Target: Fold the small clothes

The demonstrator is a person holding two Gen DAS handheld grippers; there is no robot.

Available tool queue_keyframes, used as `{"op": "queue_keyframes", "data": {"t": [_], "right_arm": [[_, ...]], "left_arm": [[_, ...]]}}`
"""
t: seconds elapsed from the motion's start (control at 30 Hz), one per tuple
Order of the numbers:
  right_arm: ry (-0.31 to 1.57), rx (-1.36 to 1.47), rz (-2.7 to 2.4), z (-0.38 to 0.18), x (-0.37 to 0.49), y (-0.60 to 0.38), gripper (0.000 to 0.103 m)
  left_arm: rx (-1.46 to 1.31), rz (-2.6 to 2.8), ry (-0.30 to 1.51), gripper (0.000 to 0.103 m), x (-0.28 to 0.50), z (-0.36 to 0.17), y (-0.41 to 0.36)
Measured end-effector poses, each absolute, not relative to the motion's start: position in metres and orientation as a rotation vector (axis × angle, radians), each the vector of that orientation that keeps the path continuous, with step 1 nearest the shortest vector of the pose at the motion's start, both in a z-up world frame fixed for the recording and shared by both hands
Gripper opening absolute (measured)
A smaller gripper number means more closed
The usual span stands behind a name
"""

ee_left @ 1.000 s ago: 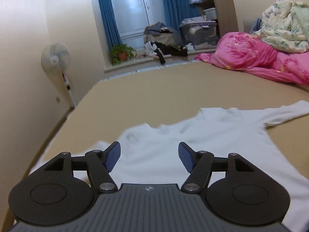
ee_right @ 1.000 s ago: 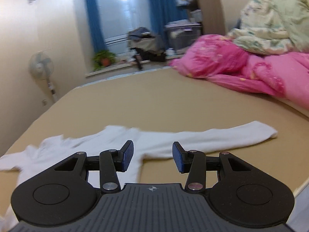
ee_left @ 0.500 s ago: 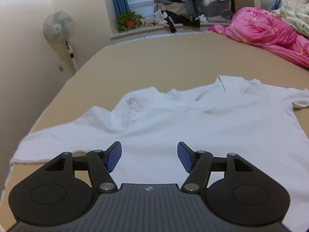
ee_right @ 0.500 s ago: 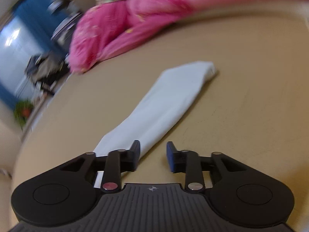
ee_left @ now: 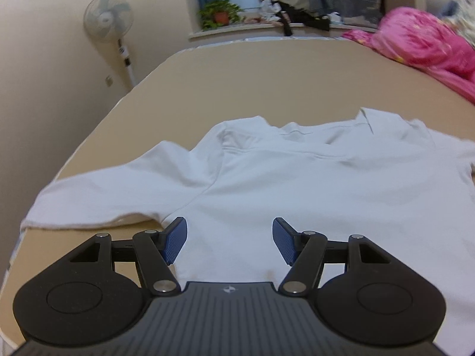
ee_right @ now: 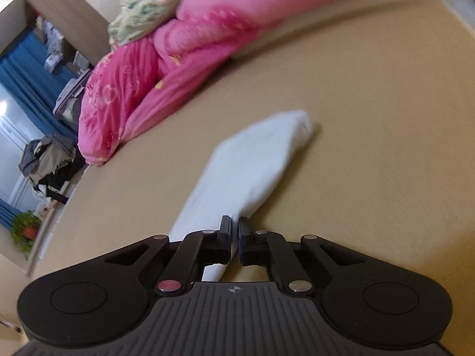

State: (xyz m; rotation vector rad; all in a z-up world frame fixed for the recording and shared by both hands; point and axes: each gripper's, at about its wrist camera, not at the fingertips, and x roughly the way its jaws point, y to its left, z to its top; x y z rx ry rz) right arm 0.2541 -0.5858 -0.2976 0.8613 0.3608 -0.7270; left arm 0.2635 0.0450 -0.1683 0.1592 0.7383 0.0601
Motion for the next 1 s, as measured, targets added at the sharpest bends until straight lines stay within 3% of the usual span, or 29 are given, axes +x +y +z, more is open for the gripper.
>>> {"op": "queue_keyframes", "data": {"t": [0.17, 0.37, 0.43, 0.53, 0.57, 0.6, 0.67, 0.73, 1.0], "right_arm": [[0.264, 0.265, -0.570, -0.208, 0.312, -0.462, 0.003], [0.207, 0.044, 0.018, -0.163, 0.355, -0.208, 0.004], [0.307, 0.064, 0.232, -0.181, 0.354, -0.131, 0.005], [0.700, 0.129, 0.490, -0.243, 0.353, -0.050, 0.005], [0.786, 0.112, 0.527, -0.257, 0.346, -0.036, 0.005], [0.835, 0.086, 0.561, -0.266, 0.334, -0.028, 0.005], [0.833, 0.047, 0.590, -0.261, 0.314, -0.036, 0.010], [0.816, 0.010, 0.599, -0.246, 0.304, -0.062, 0.014], [0.730, -0.104, 0.273, -0.216, 0.311, -0.183, 0.030]], "left_arm": [[0.070, 0.103, 0.761, 0.069, 0.270, -0.161, 0.065], [-0.022, 0.142, 0.769, 0.069, 0.269, -0.151, 0.090], [-0.058, 0.149, 0.782, 0.069, 0.272, -0.151, 0.099], [-0.112, 0.171, 0.790, 0.069, 0.277, -0.147, 0.117], [-0.142, 0.172, 0.791, 0.063, 0.279, -0.146, 0.125], [-0.176, 0.164, 0.797, 0.057, 0.282, -0.145, 0.133], [-0.246, 0.133, 0.825, 0.036, 0.291, -0.147, 0.147], [-0.349, 0.110, 0.860, 0.028, 0.305, -0.152, 0.165], [-0.529, 0.159, 0.892, 0.030, 0.348, -0.170, 0.207]]}}
